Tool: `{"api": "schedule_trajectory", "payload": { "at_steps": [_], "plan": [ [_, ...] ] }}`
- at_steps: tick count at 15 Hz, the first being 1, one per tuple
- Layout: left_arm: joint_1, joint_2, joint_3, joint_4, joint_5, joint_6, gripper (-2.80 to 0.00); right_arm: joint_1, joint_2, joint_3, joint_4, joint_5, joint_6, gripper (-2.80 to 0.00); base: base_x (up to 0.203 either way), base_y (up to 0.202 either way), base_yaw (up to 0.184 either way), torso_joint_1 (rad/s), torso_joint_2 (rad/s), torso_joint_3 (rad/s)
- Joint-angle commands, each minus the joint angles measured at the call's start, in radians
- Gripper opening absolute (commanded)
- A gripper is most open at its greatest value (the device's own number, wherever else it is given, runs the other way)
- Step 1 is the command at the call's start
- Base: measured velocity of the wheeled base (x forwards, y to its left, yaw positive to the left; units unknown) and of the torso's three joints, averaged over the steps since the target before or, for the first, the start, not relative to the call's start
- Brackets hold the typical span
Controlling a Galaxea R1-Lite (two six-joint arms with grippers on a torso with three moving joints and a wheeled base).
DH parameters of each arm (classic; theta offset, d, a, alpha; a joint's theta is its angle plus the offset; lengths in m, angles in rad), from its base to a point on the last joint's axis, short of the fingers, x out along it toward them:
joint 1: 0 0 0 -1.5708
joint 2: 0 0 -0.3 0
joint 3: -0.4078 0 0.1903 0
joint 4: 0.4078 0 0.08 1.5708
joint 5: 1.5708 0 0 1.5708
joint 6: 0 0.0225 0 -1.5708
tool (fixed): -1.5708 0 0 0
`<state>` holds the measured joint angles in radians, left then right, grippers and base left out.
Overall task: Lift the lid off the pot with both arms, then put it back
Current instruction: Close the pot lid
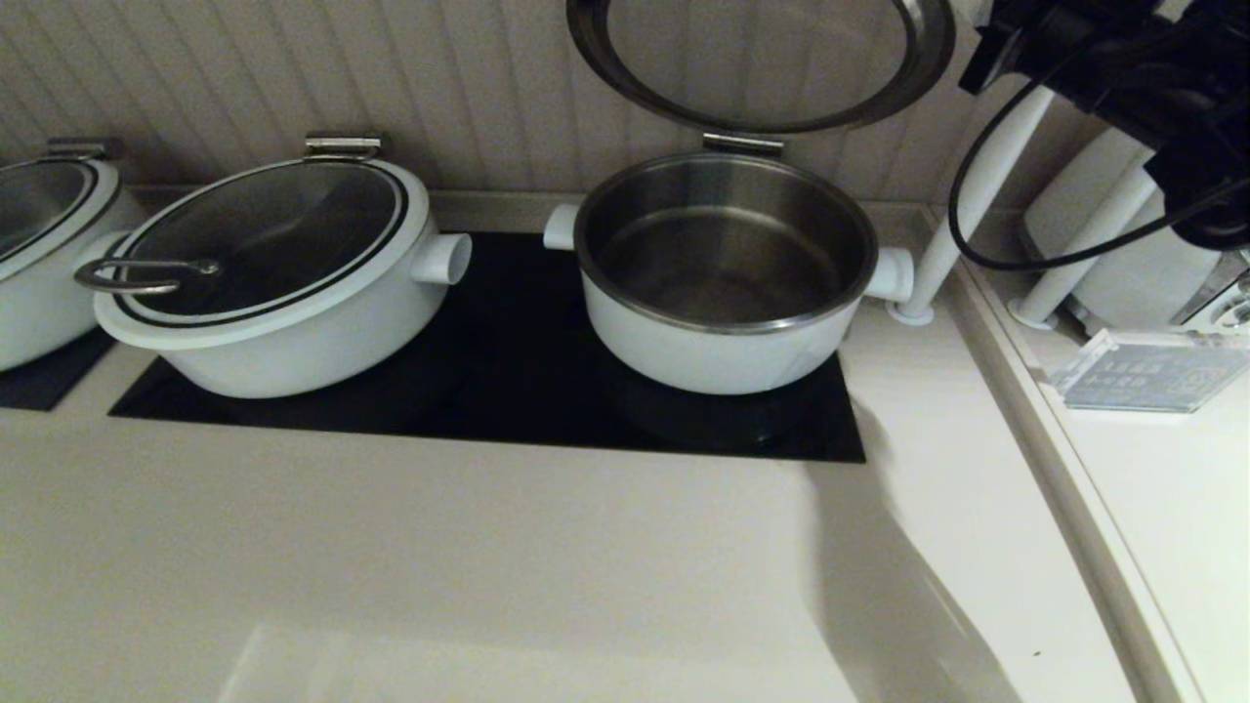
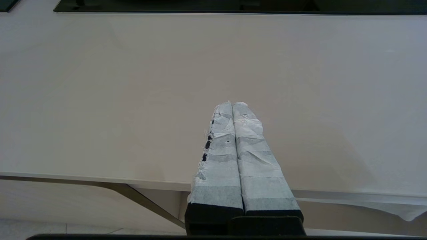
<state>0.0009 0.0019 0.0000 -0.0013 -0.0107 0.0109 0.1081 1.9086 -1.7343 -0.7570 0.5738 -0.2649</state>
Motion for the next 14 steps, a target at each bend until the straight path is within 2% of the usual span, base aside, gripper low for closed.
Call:
{"api": "schedule_trajectory", "payload": {
  "at_steps": [1,7,10,14],
  "plan": [
    [0.001,0.000,0.000,0.000,0.000,0.000,-2.80,0.004,-0.030,0.039,-0.007,0.011,-0.002,-2.80,0.000,0.000,0.000,0.000,0.00,0.000],
    [0.001,0.000,0.000,0.000,0.000,0.000,-2.80,0.008,-0.095,0.166,-0.027,0.078,-0.002,-2.80,0.000,0.000,0.000,0.000,0.00,0.000],
    [0.001,0.000,0.000,0.000,0.000,0.000,-2.80,0.039,-0.131,0.241,-0.029,0.091,-0.003,-2.80,0.000,0.000,0.000,0.000,0.00,0.000],
    [0.001,0.000,0.000,0.000,0.000,0.000,-2.80,0.074,-0.144,0.339,-0.122,0.090,-0.004,-2.80,0.000,0.000,0.000,0.000,0.00,0.000]
  ]
}}
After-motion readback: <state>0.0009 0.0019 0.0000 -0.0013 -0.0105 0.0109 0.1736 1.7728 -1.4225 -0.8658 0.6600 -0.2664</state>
